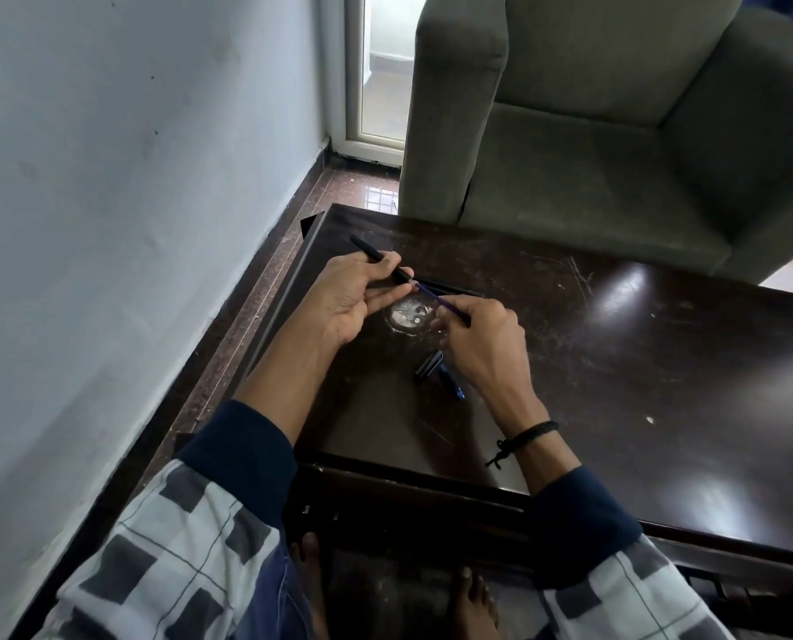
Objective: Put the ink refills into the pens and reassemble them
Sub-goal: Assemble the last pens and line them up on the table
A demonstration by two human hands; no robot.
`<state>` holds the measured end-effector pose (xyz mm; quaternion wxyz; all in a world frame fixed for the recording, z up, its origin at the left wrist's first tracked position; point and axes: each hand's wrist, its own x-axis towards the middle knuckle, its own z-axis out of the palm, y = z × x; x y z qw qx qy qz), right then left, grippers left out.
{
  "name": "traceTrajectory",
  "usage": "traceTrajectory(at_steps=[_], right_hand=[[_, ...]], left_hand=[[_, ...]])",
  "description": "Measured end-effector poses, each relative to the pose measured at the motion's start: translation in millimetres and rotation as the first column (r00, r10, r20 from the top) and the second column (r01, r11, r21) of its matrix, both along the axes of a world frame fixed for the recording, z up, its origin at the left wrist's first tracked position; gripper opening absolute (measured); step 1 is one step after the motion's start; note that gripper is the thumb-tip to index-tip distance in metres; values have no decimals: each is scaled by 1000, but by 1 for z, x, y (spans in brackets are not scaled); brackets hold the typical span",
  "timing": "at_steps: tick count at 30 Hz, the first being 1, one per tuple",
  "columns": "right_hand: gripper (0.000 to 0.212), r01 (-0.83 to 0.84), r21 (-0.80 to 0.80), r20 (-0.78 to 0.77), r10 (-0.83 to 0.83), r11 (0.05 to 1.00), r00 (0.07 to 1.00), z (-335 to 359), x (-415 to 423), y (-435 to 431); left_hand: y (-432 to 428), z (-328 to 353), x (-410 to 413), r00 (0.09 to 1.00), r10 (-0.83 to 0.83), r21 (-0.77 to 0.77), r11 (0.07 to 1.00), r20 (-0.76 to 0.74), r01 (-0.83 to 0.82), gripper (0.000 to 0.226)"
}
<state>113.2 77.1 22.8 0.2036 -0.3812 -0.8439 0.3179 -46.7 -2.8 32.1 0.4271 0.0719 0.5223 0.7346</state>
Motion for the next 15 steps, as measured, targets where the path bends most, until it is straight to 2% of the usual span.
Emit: traceTrajectory(at_steps=[6, 10, 15], right_hand=[[24, -44, -2, 25, 44, 999, 999, 2, 2, -1], [36, -7, 38, -32, 8, 999, 999, 5, 5, 1], [20, 44, 56, -95, -39, 997, 995, 7, 4, 1]], left_hand=[[1, 1, 13, 983, -182, -19, 983, -26, 181, 18], [2, 0, 6, 998, -62, -4, 998, 1, 62, 10], [-2, -1, -6, 999, 35, -11, 999, 27, -35, 5]])
